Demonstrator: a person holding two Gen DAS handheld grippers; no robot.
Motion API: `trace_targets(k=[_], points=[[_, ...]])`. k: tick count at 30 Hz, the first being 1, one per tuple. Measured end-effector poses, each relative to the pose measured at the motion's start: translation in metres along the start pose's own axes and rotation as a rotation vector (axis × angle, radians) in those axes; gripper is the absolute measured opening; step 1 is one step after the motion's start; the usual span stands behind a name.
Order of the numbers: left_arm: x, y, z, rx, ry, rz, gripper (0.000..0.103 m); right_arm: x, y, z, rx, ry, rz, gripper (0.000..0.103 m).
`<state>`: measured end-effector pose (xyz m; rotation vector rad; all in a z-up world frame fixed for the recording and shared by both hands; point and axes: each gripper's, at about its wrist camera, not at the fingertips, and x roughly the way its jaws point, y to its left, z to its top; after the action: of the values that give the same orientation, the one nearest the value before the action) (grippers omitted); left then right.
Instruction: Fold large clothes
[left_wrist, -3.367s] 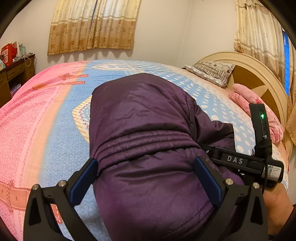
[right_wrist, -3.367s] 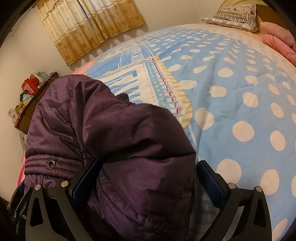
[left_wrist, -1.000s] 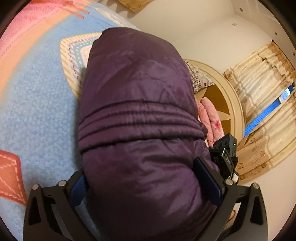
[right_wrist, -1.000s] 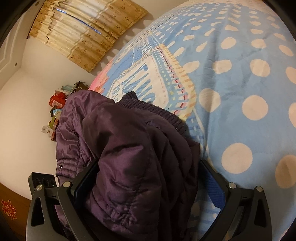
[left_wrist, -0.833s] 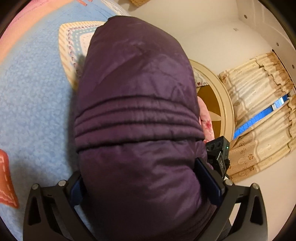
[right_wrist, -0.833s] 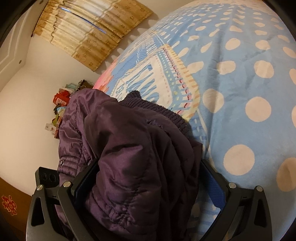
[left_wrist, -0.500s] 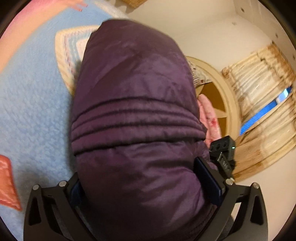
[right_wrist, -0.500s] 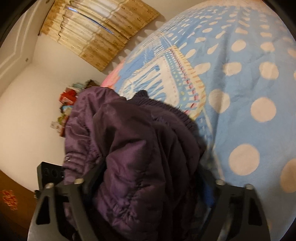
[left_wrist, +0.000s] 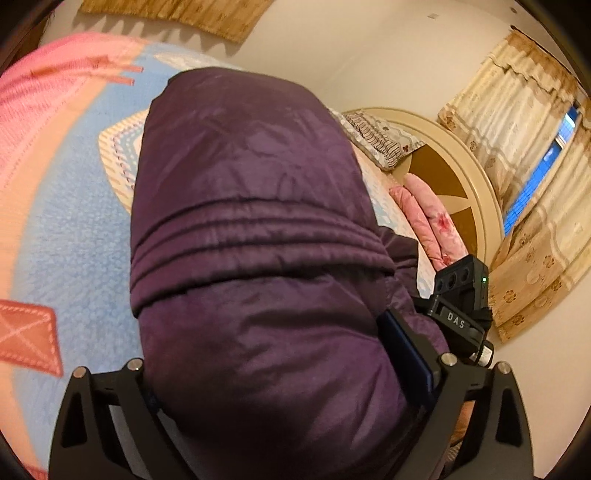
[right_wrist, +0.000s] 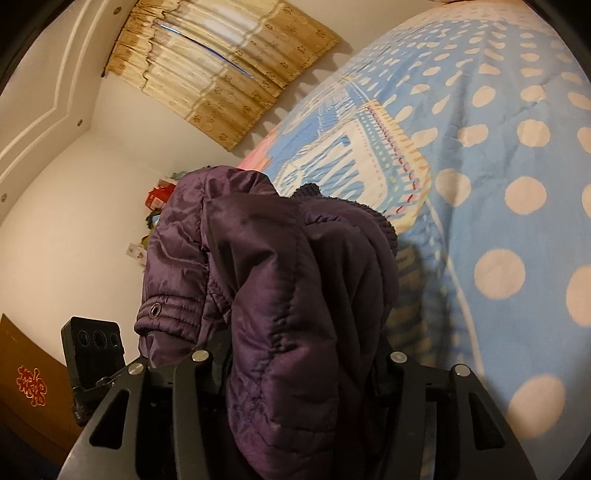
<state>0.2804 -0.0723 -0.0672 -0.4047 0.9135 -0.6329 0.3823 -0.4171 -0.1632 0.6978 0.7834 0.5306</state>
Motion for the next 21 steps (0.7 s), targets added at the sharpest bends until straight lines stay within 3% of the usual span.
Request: trace_targets(k=[7,21], points=[[-0.021,-0.027,-0.015,0.059,-0.042,0.075,0.098,-0.008,0.015,-0.021,-0.012,0.01,0.049,0.05],[-0.066,-0.017,-0.036,0.05,-0.098,0.15,0.098,0.015,0.063,-0.049,-0.072,0.071,0.124,0.048]])
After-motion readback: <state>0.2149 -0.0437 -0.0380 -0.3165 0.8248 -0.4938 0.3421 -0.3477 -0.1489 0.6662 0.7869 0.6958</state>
